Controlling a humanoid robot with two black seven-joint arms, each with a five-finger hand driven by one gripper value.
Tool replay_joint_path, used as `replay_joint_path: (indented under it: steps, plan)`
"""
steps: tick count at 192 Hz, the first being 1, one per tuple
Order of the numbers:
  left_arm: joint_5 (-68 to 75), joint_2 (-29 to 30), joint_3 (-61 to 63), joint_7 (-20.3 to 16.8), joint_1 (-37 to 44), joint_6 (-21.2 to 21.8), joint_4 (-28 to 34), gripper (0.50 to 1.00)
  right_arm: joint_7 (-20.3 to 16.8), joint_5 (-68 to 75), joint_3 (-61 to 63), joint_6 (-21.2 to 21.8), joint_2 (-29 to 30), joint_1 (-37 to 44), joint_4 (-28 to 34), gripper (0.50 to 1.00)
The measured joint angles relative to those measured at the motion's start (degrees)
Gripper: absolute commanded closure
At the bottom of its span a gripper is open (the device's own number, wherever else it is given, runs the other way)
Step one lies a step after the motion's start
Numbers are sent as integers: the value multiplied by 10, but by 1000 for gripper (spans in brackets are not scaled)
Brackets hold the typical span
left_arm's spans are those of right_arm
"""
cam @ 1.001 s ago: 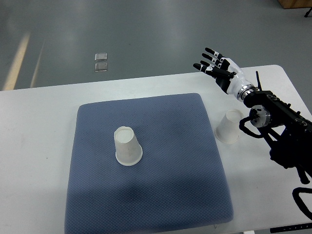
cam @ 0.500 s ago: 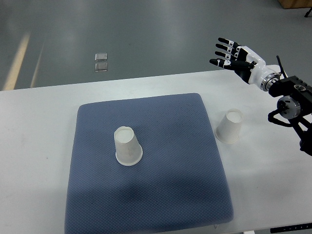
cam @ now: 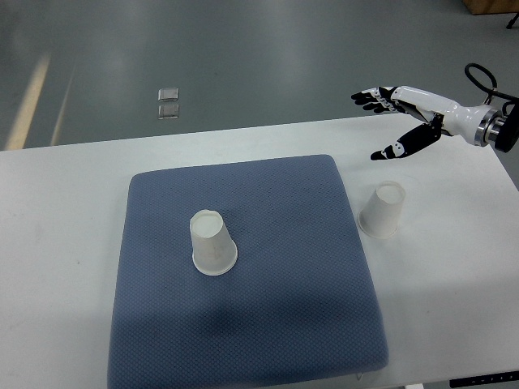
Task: Stack paper cups
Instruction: 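Lower the right hand toward the white paper cup beside the pad, then close the right hand fingers around the white paper cup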
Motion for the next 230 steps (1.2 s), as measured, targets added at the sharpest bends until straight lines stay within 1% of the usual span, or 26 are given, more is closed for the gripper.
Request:
replay_joint_path:
  steps: [26,65,86,117,162,213,230]
  plan:
    - [0,0,0,0,0,0,0,500,9,-96,-24,-4,-18,10,28,595]
    - [0,0,0,0,0,0,0,500,22,-207,-54,-7,-24,11,32,597]
    - [0,0,0,0,0,0,0,500,25,-236,-73,-17,-24,9,32,595]
    - [0,0,0,0,0,0,0,500,25,-263,-106,-44,-24,8,32,597]
    - [0,0,0,0,0,0,0,500,24,-292,-120,-72,-18,4,12,599]
    - [0,0,0,0,0,0,0,500,24,-294,-138,-90,-15,5,-27,660]
    - [0,0,0,0,0,0,0,500,24,-294,-144,-97,-13,5,-29,664]
